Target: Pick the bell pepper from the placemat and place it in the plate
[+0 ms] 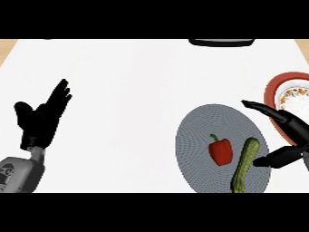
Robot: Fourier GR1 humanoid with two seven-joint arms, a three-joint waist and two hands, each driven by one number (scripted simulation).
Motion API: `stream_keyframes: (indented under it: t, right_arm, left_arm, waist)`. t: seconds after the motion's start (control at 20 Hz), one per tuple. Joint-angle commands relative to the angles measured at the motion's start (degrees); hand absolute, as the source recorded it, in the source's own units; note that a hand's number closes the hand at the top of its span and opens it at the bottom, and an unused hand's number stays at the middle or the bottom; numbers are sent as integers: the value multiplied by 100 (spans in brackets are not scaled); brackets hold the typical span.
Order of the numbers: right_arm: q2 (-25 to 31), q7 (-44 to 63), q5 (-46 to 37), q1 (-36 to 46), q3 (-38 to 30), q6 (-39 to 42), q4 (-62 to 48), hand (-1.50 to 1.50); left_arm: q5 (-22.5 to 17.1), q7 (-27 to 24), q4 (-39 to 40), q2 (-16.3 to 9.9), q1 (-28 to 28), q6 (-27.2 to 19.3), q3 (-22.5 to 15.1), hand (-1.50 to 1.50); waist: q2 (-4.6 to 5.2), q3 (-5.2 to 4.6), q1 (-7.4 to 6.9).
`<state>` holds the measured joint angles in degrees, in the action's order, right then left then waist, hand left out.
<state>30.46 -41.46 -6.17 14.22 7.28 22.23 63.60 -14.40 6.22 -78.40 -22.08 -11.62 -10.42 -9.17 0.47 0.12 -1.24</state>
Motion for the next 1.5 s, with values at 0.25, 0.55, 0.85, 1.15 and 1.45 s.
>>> stream_keyframes:
  t: [0.25,0.55,0.85,1.15,1.45]
  right_arm:
    - [318,153,-875,99,196,100,367,-150]
    - [319,853,-1638,332,753,280,491,-150]
    - [30,1731,-2347,235,975,43,1188,-150]
    - [69,1197,-3241,291,1126,-245,388,-150]
    - [-267,2102,-3432,597,1093,724,939,-150]
  left_arm:
    - [169,343,-577,103,375,-68,235,0]
    - [188,-18,-288,-30,455,290,404,0]
    - [368,196,-211,305,173,171,369,0]
    - [434,222,-307,270,326,348,555,0]
    - [484,150,-225,246,321,626,862,0]
  waist:
    - [-63,-12,116]
    - [-59,-13,62]
    - [-56,-13,122]
    - [-43,-10,95]
    - [-50,-13,109]
